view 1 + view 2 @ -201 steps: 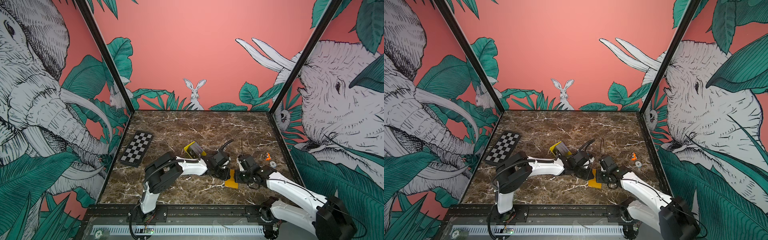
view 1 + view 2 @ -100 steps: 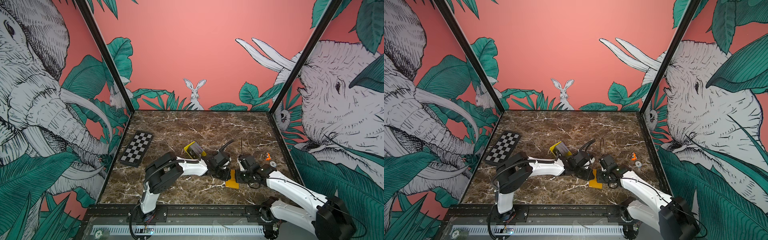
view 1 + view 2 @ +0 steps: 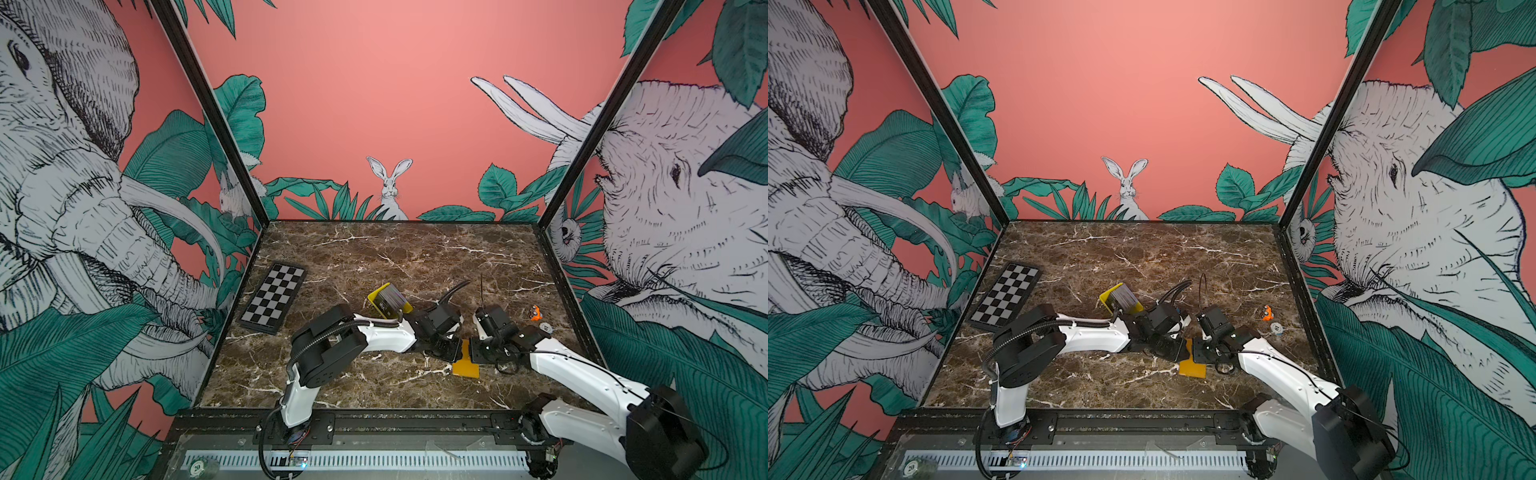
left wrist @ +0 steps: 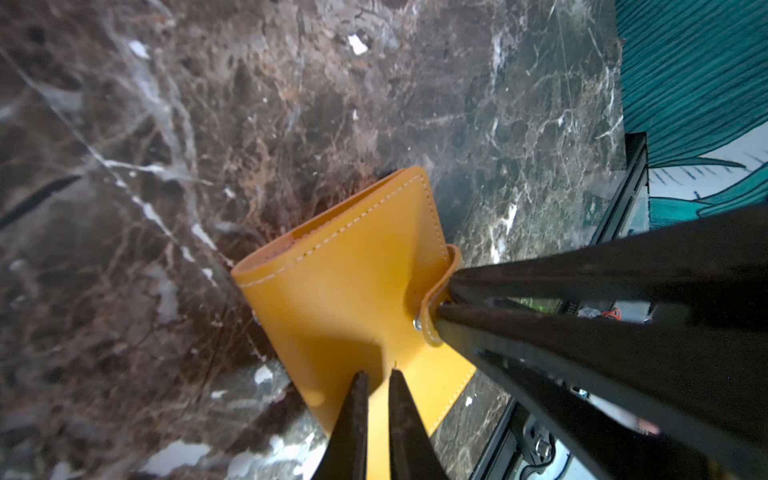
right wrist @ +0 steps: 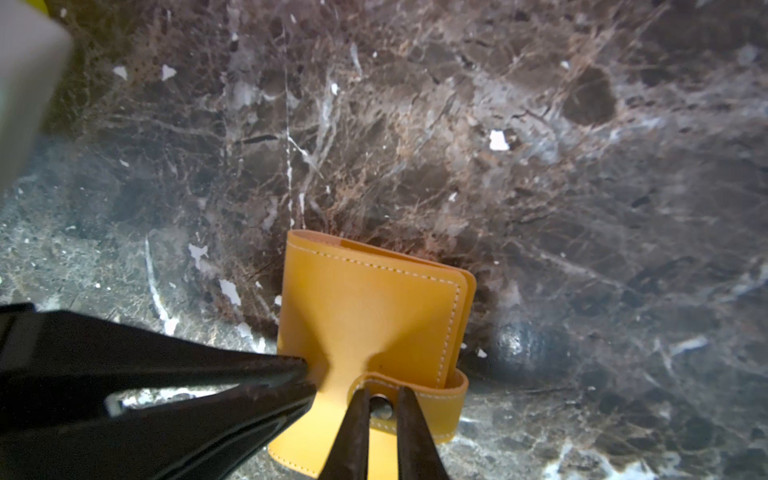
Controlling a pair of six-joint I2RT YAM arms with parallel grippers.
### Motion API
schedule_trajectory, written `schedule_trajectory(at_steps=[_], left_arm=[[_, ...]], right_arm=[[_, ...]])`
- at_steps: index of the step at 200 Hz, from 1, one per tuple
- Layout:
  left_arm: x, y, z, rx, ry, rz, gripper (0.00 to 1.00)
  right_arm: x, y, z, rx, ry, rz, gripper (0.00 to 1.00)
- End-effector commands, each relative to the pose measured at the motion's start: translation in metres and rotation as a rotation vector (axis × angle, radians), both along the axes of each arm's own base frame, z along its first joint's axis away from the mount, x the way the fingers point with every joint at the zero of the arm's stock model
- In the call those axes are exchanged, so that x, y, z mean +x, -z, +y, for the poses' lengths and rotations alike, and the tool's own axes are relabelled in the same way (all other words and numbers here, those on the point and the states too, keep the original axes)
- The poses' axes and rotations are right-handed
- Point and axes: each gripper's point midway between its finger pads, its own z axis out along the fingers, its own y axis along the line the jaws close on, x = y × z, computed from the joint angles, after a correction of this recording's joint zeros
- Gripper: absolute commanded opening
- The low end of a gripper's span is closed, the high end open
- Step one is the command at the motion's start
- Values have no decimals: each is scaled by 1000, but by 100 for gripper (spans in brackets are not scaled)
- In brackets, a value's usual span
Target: Put the credit cards into the card holder
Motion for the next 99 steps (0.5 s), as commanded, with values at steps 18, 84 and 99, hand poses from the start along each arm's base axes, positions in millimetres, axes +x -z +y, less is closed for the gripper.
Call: schedule_trajectory(at_steps=[18, 84, 99], left_arm=[[-8, 15, 7, 41, 3, 20, 13], [-7, 15, 7, 44, 5, 20, 13], [-7, 15, 7, 43, 3, 21, 13]], right_arm=[[7, -7, 5, 15, -18, -23, 14], [0, 0, 4, 17, -21, 2, 14], [0, 1, 4, 18, -24, 6, 13]])
